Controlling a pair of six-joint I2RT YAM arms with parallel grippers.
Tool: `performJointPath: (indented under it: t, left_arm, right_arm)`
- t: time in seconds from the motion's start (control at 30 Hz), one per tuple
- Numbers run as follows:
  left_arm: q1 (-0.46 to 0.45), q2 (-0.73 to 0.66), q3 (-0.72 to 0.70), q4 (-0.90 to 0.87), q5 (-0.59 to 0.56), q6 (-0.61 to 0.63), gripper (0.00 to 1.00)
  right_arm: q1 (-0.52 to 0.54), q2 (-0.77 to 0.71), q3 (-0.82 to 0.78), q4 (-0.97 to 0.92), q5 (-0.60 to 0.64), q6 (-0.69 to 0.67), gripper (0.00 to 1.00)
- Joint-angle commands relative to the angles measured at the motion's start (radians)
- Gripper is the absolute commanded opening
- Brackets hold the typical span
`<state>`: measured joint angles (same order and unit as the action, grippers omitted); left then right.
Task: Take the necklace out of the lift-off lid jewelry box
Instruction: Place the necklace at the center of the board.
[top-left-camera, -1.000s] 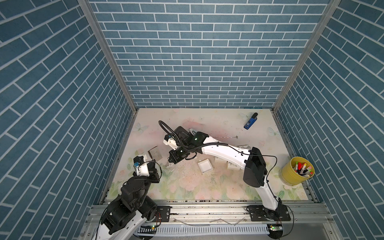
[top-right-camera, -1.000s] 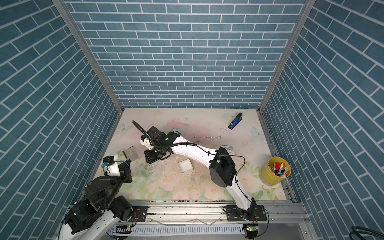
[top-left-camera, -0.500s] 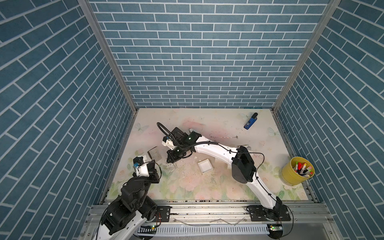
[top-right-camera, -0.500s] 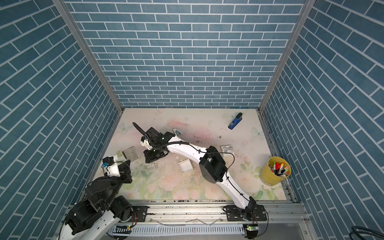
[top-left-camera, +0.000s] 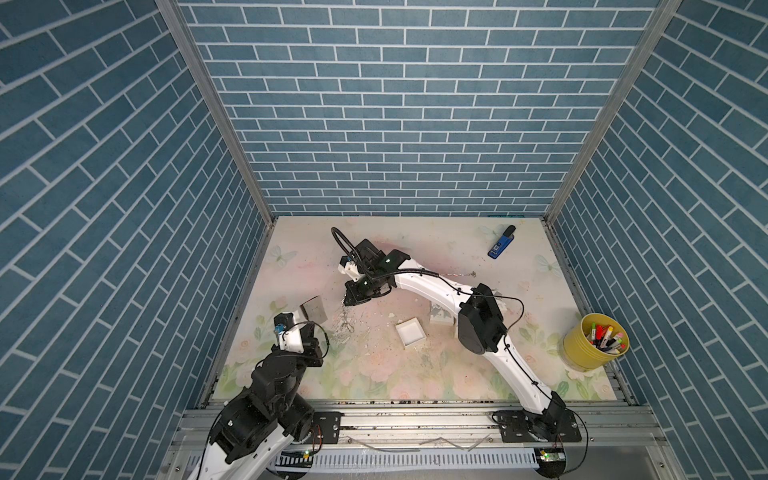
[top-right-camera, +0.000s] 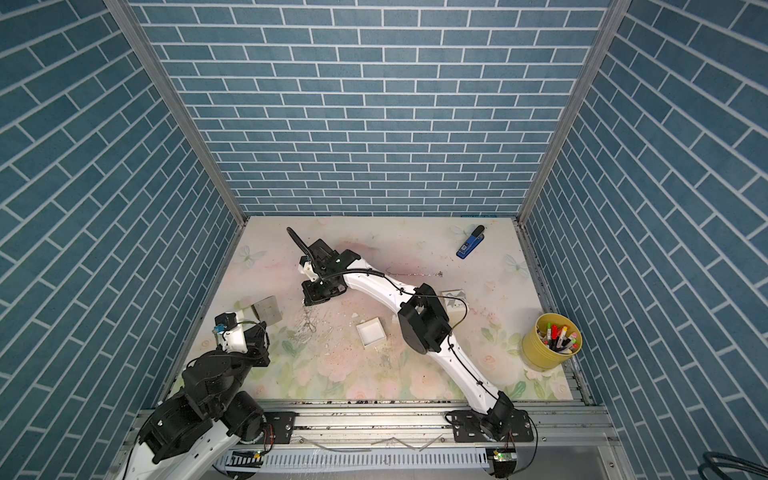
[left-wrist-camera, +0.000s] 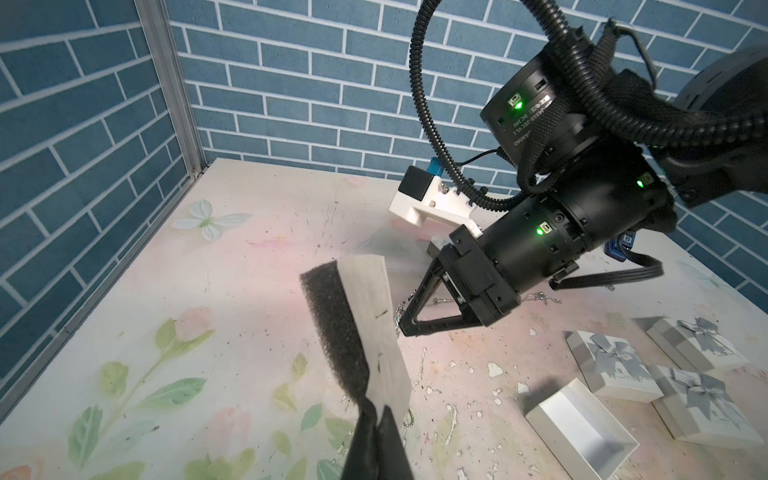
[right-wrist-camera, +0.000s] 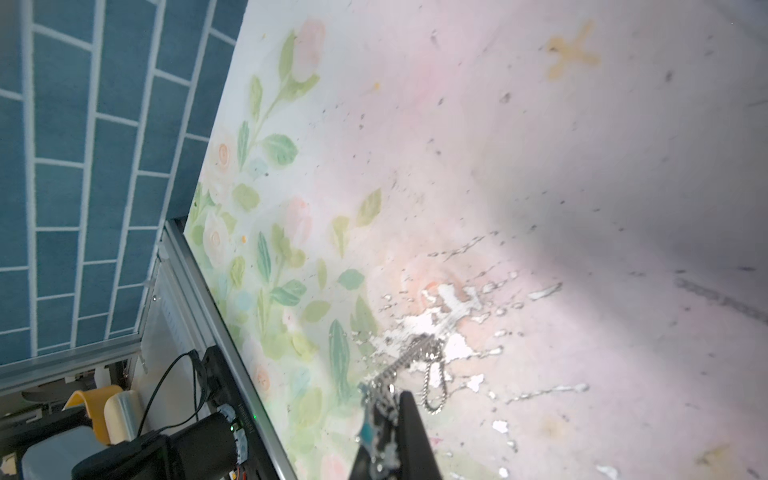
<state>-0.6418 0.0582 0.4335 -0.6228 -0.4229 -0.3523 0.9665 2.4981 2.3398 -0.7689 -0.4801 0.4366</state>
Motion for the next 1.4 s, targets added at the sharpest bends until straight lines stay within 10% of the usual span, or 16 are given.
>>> performJointPath:
  t: [0.0, 0.47, 0.93, 1.37]
  left_arm:
    - [-0.005, 0.011, -0.024, 0.037, 0.022, -0.023, 0.0]
    - [-0.005, 0.055, -0.101, 0.162, 0.132, -0.057, 0.0]
    - [-0.005, 0.071, -0.122, 0.223, 0.21, -0.083, 0.0]
    - [-0.004, 0.218, -0.115, 0.459, 0.355, -0.166, 0.0]
  right_arm:
    - [-0.027, 0.06, 0.058, -0.029, -0.009, -0.056, 0.0]
    - [-0.113, 0.22, 0.219, 0.086, 0.049, -0.095, 0.0]
    - [-0.149, 0.097, 0.28, 0.068, 0.176, -0.1, 0.45]
    - [-0.146, -0.519, -0.42, 0.26, 0.191, -0.017, 0.5]
